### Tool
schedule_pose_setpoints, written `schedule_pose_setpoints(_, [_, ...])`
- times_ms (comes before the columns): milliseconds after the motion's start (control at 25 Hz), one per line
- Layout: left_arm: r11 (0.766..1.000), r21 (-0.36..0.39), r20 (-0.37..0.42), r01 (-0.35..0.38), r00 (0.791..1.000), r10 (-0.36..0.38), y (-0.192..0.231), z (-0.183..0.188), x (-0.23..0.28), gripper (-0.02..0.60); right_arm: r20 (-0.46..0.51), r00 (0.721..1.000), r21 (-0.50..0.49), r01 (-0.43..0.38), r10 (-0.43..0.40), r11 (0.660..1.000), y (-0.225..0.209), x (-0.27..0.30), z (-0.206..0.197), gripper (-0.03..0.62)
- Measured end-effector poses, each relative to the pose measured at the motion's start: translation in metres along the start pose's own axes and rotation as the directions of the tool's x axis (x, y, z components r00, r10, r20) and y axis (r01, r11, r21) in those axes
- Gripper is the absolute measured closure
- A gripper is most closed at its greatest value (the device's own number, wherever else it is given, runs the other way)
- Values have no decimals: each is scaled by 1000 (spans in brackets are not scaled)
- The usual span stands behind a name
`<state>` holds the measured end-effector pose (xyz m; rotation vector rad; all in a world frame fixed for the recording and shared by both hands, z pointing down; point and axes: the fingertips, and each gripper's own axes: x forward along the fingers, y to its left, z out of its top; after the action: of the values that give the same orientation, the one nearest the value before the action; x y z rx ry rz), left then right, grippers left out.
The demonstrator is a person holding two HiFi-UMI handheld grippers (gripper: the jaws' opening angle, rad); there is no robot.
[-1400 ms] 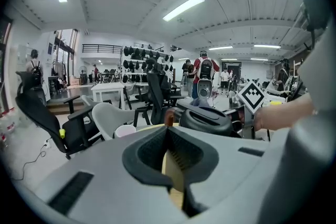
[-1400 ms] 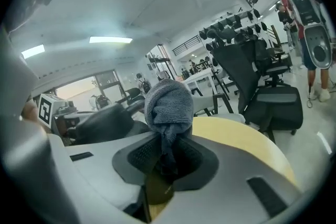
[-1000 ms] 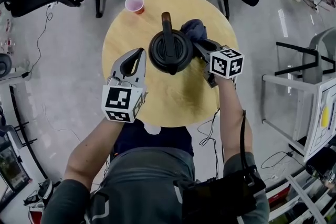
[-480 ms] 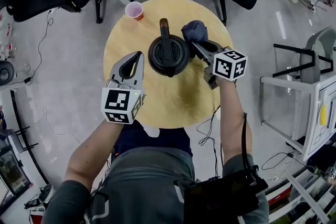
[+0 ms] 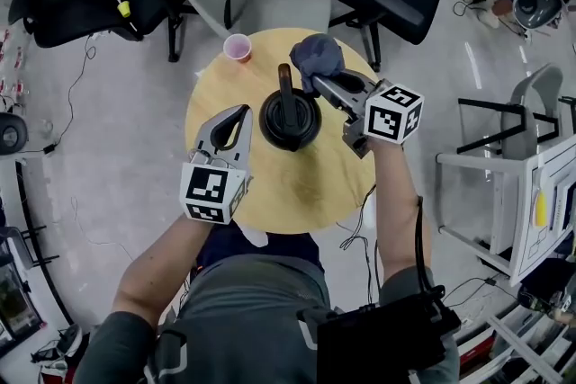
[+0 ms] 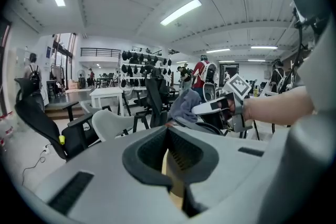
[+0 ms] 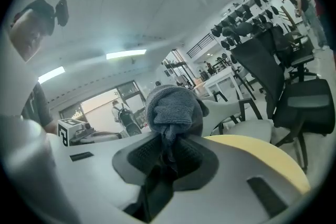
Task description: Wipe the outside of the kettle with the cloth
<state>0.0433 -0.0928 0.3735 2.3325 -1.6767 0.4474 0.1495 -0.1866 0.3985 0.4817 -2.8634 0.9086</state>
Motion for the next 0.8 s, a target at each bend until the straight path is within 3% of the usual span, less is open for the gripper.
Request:
schedule_pose_setpoints(280, [1000,-18,4,-12,1000,12,6,-7,9,572,-85,995,37,-55,58,998,-8,21,-28,513])
schedule_pose_setpoints(560, [999,-36,-10,-34,999,34,13,-25,10,572,-51,989,180,-131,142,975,-27,29,-44,513])
schedule_pose_setpoints(800, [998,-43,-31,-46,999,44,12,-43,13,572,-82,989,221,-101,122,970,-55,32,-69,513])
